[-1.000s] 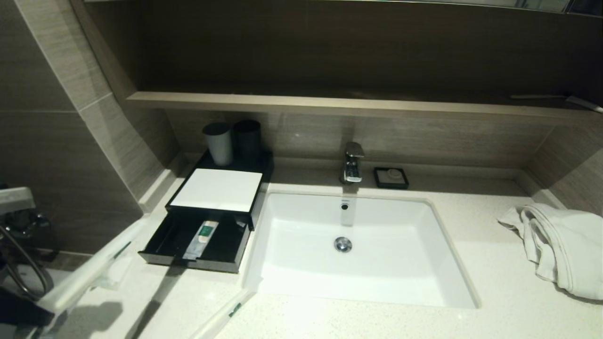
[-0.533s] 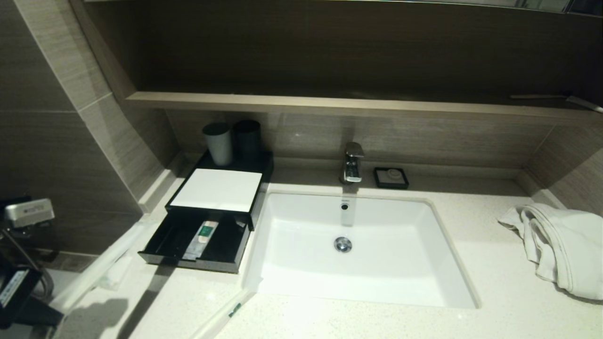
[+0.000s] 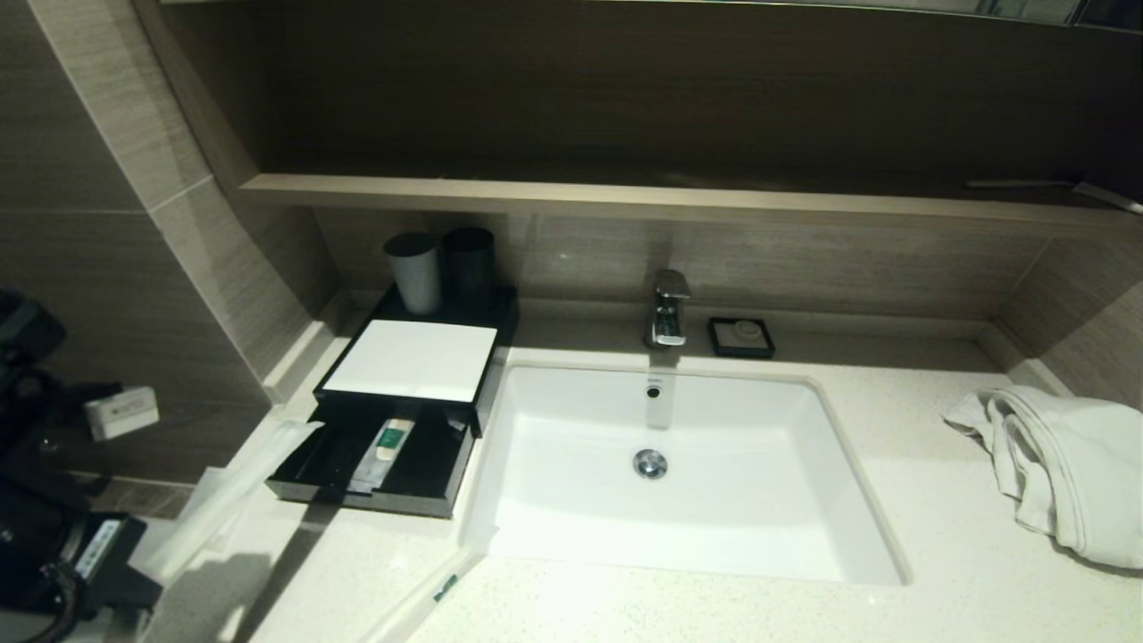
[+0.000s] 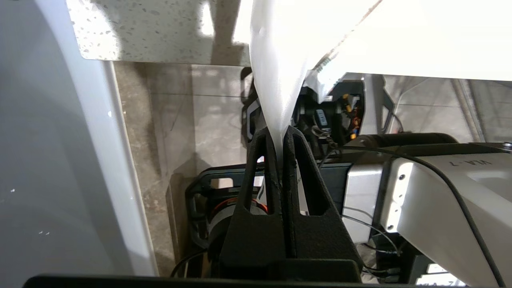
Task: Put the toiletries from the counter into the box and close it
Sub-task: Place the bathroom toiletry into the drawer
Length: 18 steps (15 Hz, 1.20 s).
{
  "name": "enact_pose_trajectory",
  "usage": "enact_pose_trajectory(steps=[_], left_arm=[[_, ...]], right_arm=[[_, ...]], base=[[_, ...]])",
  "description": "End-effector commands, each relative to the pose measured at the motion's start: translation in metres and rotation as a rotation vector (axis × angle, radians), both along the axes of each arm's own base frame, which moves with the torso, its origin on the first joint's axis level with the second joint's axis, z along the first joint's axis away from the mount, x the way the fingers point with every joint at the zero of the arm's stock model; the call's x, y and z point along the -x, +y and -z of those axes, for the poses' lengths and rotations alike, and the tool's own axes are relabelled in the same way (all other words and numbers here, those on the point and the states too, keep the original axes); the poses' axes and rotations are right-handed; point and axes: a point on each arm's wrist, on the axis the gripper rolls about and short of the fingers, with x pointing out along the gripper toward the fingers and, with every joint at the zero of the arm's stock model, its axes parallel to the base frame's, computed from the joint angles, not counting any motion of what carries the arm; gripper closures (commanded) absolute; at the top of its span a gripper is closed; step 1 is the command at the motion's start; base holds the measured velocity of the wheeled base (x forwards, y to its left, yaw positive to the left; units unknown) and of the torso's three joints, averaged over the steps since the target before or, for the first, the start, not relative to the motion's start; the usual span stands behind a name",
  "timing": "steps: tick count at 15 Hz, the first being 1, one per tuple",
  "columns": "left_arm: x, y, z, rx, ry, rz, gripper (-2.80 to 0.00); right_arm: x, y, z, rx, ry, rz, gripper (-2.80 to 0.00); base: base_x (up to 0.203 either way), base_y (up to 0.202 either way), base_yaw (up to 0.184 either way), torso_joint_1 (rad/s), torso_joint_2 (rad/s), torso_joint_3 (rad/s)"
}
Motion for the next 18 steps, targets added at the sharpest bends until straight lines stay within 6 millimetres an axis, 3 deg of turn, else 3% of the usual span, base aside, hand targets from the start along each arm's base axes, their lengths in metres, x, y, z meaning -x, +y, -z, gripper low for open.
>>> enact_pose_trajectory(steps=[1, 7, 18], left_arm=[[-0.006, -0.002, 0.005, -0.021, 0.031, 0.008, 0.00], [-0.022, -0.018, 0.019, -0.129, 0.004, 0.004, 0.00], [-0.059, -0.022, 0.031, -0.145, 0.073, 0.007, 0.00]], right_arm=[[0.000, 0.000, 0.000, 0.000, 0.000, 0.000, 0.00], [0.000, 0.000, 0.000, 0.000, 0.000, 0.000, 0.00], [0.000, 0.000, 0.000, 0.000, 0.000, 0.000, 0.00]], base=[[0.000, 0.000, 0.000, 0.000, 0.00, 0.000], [0.000, 0.000, 0.000, 0.000, 0.00, 0.000], [0.000, 0.000, 0.000, 0.000, 0.00, 0.000]])
